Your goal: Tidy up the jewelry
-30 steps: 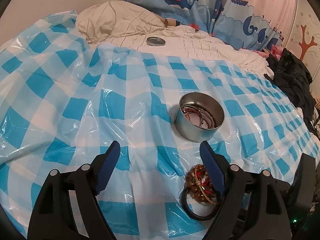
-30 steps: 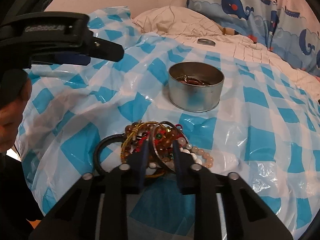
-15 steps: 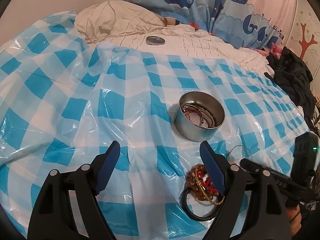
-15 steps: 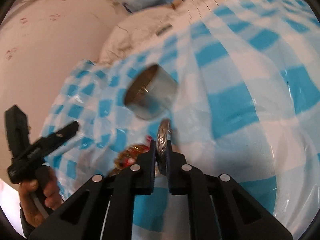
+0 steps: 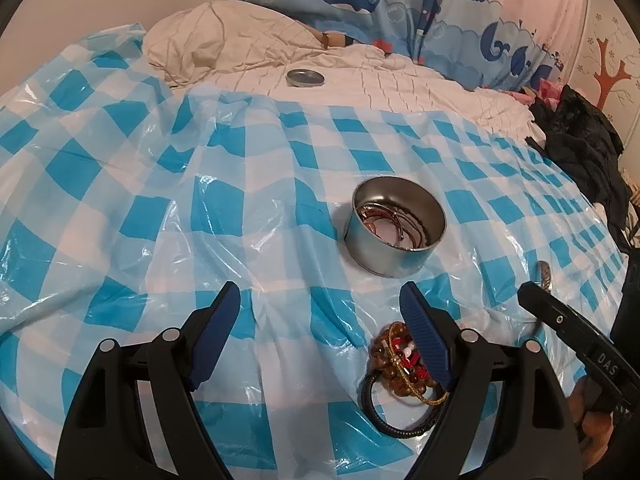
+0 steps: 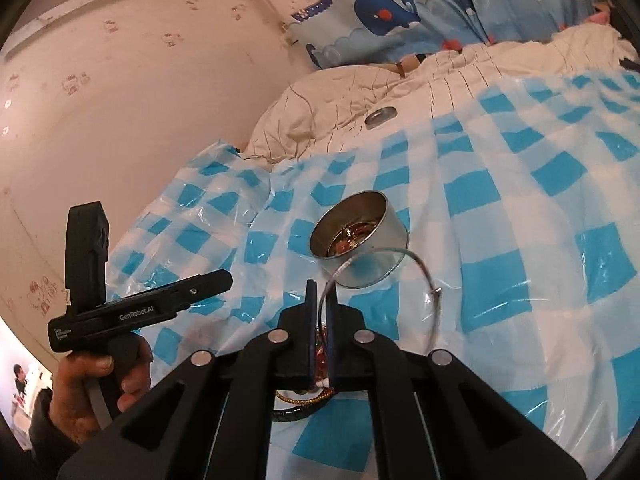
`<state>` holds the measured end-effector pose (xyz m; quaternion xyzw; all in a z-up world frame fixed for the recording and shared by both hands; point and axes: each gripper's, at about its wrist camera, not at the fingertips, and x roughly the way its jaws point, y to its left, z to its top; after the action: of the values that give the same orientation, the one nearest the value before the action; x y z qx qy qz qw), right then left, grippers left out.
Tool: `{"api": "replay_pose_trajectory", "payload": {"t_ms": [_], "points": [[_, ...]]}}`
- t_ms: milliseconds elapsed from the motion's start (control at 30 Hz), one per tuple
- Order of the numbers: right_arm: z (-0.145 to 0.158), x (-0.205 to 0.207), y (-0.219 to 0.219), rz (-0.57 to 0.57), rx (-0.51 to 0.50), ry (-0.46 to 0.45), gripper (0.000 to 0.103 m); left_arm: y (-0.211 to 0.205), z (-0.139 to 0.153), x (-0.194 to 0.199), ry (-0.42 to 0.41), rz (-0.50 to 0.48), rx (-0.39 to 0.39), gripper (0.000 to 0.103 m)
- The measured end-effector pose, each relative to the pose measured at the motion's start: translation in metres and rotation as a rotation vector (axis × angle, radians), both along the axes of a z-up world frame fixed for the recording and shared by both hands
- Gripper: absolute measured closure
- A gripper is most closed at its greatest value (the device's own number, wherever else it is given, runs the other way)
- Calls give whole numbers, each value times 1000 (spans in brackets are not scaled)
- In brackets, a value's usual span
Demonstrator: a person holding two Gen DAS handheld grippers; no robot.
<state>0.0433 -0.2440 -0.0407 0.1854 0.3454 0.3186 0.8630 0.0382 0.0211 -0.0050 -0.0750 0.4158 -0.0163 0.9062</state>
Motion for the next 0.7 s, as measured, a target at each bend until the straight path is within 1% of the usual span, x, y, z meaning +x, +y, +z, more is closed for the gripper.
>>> {"api": "replay_pose_trajectory", "payload": {"t_ms": [100, 167, 300, 367, 467, 633, 700], "points": [[-12, 9, -1, -6, 9, 53, 98, -5, -4, -1, 24, -52, -10, 25], [-10, 7, -5, -11, 21, 68, 98, -10, -8, -1, 45, -92, -28, 25], [-10, 4, -3, 0, 19, 77, 98, -17, -15, -4, 67, -129, -2, 25], [-9, 1, -3, 4, 16, 80, 98, -22, -14, -8, 50, -165, 1, 25], [-11, 1, -3, 2, 17, 92, 98, -37, -12, -14, 17, -245, 19, 25], [-13, 3, -4, 2, 19, 112, 98, -72, -17, -21, -8, -377, 97, 25], [-13, 3, -4, 3, 23, 116, 95, -80, -20, -21, -16, -389, 111, 25]]}}
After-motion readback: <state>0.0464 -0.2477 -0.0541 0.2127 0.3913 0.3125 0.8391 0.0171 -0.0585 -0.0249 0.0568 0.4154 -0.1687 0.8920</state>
